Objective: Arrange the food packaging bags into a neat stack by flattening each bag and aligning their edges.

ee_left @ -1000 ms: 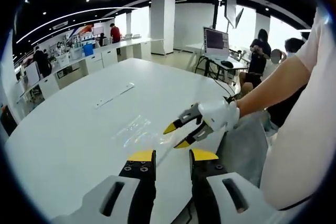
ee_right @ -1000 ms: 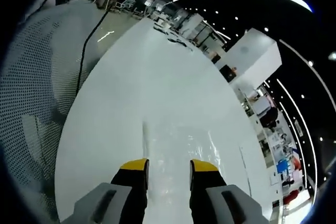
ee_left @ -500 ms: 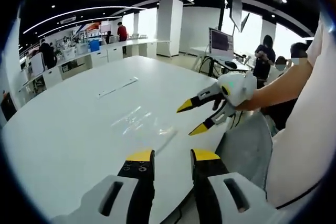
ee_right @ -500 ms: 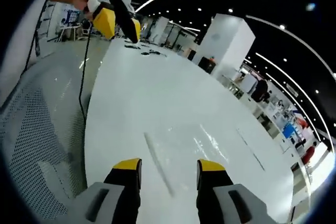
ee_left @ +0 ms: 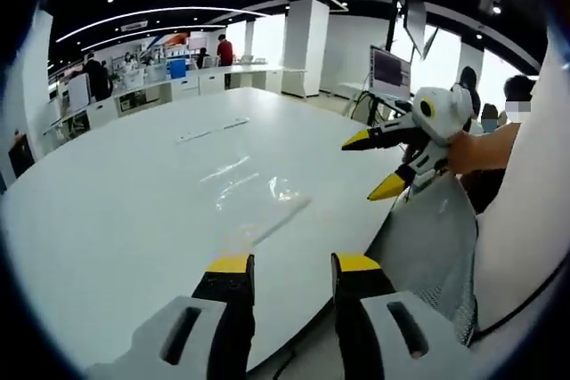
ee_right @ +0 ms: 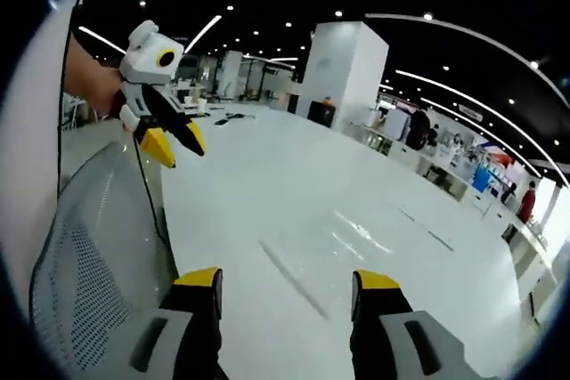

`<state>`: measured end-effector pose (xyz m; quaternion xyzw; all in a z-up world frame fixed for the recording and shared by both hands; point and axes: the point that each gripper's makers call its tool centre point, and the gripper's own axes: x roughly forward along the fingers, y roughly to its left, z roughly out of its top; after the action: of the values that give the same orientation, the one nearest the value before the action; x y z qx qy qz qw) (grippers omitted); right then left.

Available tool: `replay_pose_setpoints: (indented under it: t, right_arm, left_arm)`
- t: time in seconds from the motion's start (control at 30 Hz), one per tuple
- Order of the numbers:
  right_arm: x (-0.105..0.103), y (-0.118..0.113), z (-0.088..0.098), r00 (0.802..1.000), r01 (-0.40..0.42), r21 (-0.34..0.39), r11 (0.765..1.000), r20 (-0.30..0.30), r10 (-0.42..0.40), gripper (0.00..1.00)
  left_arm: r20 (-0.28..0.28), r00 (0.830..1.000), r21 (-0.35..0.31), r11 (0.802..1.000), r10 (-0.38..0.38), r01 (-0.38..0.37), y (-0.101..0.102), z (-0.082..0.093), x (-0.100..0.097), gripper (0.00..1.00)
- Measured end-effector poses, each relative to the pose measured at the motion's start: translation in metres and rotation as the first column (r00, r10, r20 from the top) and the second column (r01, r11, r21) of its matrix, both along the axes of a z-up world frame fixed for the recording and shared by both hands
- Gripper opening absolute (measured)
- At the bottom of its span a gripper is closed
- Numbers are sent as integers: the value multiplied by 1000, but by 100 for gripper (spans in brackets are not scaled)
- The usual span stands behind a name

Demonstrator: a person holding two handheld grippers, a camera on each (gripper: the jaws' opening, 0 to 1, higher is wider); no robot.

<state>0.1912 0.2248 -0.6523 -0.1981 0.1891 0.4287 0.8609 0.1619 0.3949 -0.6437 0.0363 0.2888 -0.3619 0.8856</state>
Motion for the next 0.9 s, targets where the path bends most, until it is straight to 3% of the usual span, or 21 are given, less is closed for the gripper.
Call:
replay_pose_setpoints:
  t: [0.23,0.37,0.8,0.9]
  right_arm:
    - [-8,-10,-9,998,56,35,998,-42,-54,68]
    - [-9,-12,-4,997,72,53,996,-41,-70,70]
    - [-18,-24,-8,993,107,54,993,-62,-103,76]
    - [-21,-23,-5,991,118,90,989,-77,-112,81]
  left_arm:
    - [-20,999,-23,999,25,-26,8,-19,-9,32]
    - [-29,999,-35,999,31,-32,6,-26,-16,32]
    - [11,999,-66,997,52,-51,5,-22,-17,32]
    - [24,998,-92,994,56,-54,3,-18,-16,32]
